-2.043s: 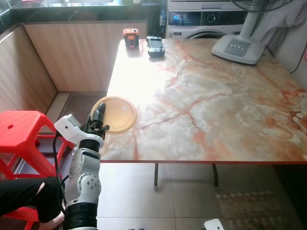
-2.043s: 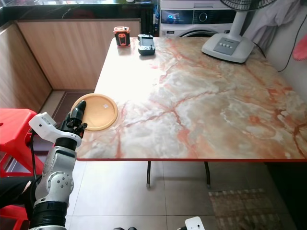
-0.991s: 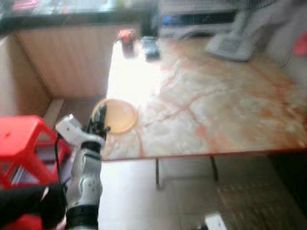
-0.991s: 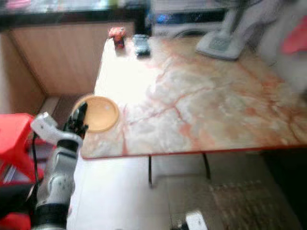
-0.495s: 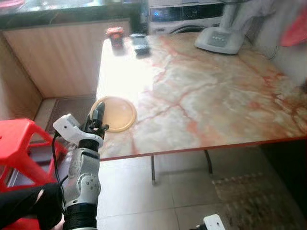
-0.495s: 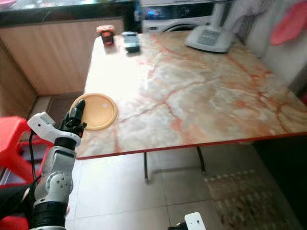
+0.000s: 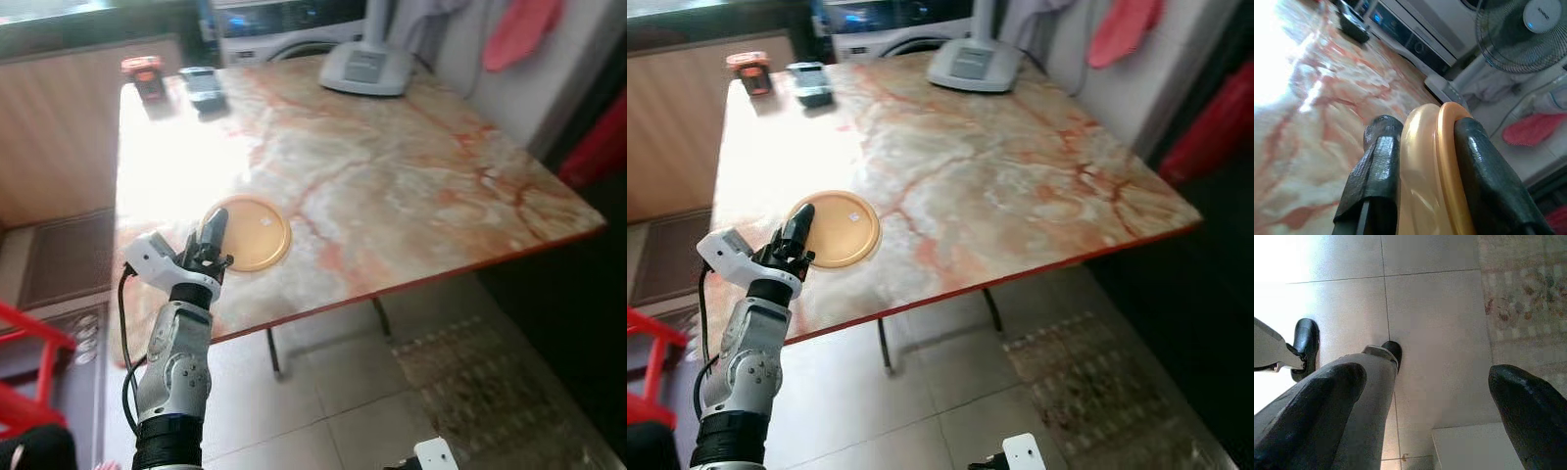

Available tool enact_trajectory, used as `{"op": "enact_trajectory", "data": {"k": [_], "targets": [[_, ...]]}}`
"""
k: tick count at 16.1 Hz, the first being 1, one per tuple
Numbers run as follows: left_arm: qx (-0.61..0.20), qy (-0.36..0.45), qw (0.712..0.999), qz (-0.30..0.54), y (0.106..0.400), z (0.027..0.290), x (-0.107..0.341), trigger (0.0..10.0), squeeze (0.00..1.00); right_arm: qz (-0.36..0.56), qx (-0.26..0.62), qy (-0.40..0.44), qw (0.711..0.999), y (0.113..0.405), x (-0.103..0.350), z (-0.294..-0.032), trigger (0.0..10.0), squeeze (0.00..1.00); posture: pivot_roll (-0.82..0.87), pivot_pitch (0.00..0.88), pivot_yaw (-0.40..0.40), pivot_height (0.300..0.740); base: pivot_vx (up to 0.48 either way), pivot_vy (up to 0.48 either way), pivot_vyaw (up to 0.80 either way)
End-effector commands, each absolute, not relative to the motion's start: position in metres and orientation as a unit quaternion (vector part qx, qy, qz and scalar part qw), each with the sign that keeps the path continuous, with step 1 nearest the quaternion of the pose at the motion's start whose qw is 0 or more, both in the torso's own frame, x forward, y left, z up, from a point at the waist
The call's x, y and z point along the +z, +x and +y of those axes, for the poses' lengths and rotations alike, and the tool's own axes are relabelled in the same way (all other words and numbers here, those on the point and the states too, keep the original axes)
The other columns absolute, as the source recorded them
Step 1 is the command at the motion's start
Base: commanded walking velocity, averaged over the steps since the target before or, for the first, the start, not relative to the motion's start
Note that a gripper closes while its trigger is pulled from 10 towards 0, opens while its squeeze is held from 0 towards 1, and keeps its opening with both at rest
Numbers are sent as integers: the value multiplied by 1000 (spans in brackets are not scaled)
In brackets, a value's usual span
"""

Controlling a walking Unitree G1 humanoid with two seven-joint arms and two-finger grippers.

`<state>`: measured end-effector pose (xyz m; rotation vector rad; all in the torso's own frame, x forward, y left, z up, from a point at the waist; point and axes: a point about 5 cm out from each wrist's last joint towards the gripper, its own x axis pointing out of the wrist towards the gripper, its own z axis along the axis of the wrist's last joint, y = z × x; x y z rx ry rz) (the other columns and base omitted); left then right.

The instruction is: Restocking fridge

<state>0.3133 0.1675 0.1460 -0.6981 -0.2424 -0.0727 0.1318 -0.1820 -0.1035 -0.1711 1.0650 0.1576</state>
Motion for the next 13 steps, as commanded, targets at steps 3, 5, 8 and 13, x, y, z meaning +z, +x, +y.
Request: {"op": "enact_trajectory", "data": {"k": [3, 5, 8, 13], "targets": [[-51, -315, 940, -123, 313, 166, 151, 10000, 0, 552, 70, -82, 827, 106, -112, -187, 10000, 0, 35, 70, 32, 740, 0, -135, -800], [-49, -325, 936, -124, 314, 166, 151, 10000, 0, 552, 71, -83, 827, 106, -112, -187, 10000, 0, 35, 70, 32, 740, 0, -206, -800], [-51, -323, 937, -124, 315, 165, 152, 10000, 0, 556, 74, -84, 824, 105, -112, -187, 10000, 0, 30, 71, 33, 740, 0, 0, -800], [-49, -324, 937, -125, 315, 166, 152, 10000, 0, 557, 76, -84, 823, 105, -112, -187, 10000, 0, 32, 73, 31, 740, 0, 0, -800]]}}
